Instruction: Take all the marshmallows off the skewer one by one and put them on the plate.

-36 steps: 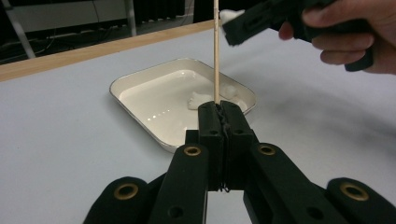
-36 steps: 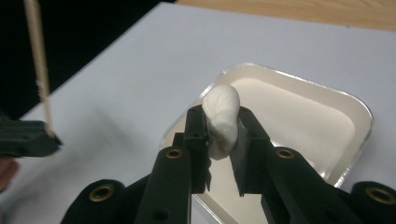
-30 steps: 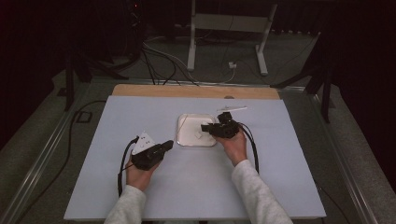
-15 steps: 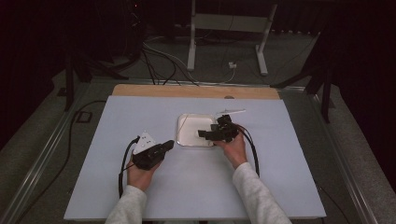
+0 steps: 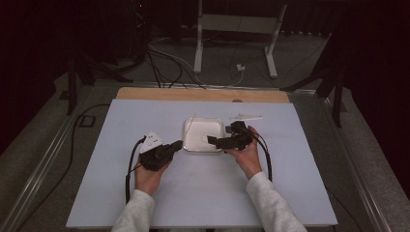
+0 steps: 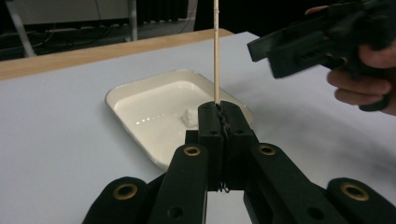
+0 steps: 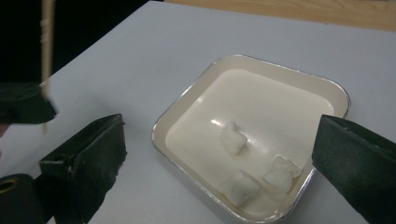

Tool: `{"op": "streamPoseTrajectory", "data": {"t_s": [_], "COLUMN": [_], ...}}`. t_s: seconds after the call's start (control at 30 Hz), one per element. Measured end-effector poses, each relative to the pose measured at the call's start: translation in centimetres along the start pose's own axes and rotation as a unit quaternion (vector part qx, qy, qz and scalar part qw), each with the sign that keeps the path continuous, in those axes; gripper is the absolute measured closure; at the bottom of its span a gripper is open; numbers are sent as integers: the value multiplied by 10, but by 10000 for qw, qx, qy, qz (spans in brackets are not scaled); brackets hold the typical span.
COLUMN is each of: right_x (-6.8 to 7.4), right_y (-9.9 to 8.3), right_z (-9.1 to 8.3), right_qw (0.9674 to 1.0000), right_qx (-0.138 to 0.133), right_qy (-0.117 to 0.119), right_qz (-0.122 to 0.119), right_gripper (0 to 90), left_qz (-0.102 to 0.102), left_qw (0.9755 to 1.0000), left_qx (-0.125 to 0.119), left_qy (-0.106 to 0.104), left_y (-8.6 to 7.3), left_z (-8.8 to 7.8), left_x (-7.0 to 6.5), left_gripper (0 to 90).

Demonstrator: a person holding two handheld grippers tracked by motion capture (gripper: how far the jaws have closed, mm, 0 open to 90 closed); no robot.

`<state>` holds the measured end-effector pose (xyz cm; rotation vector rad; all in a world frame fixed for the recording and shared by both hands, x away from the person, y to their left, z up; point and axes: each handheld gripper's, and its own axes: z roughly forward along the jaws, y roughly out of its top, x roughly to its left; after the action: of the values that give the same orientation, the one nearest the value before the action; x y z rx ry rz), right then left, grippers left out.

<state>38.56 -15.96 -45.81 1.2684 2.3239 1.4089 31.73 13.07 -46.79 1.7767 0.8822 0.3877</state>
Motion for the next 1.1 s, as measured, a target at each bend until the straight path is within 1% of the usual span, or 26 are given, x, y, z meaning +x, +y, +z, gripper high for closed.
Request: {"op": "streamPoseTrajectory", "data": {"t_s": [0.13,0.2,0.23,0.33,0.4,0.5,0.7,0.8,0.9,1.0,1.1], "right_x": [8,10,9,7,5,2,1,1,-1,-2,-4], "right_y": [-2,-4,-5,-8,-11,-15,-22,-26,-30,-33,-35], "right_z": [-12,-17,-19,-24,-26,-30,-38,-43,-47,-52,-56], "right_qw": [9994,9989,9987,9987,9989,9988,9987,9984,9984,9982,9982], "right_qx": [-186,-200,-221,-251,-251,-270,-333,-371,-389,-397,-404], "right_qy": [-158,-285,-296,-296,-288,-270,-251,-289,-305,-334,-379], "right_qz": [-264,-321,-352,-335,-284,-299,-286,-315,-291,-296,-221], "right_gripper": [35,44,44,41,32,25,15,15,15,15,15], "left_qz": [-18,-38,-60,-112,-138,-157,-160,-213,-301,-316,-351], "left_qw": [10000,10000,10000,9999,9999,9999,9996,9993,9990,9987,9983], "left_qx": [23,11,6,-10,22,55,203,257,284,335,399], "left_qy": [0,-12,-35,-53,-32,0,107,149,181,207,249], "left_y": [5,7,8,9,10,12,17,17,17,16,16], "left_z": [8,12,14,19,23,28,37,43,47,52,56], "left_x": [1,1,1,0,1,1,4,5,5,6,7], "left_gripper": [899,899,899,899,899,899,898,898,898,898,898]}}
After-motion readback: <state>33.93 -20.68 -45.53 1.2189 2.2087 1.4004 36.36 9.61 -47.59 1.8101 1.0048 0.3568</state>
